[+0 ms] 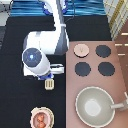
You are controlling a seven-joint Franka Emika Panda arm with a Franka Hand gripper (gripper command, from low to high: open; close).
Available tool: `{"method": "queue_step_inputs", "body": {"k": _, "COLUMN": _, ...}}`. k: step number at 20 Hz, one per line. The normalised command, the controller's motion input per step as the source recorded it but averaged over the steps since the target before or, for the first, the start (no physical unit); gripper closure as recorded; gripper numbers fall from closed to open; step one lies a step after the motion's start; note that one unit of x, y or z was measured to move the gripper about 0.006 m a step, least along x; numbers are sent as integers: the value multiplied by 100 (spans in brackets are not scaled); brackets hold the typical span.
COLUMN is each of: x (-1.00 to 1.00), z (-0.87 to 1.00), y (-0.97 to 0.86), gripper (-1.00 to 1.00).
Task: Take the lid off the pot, put the pot on the plate, and use the tool to push the pot to the front of the table.
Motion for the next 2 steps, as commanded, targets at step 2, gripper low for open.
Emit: {"method": "queue_step_inputs", "body": {"k": 2, "x": -48, "z": 90, "y": 0, "gripper": -100}}
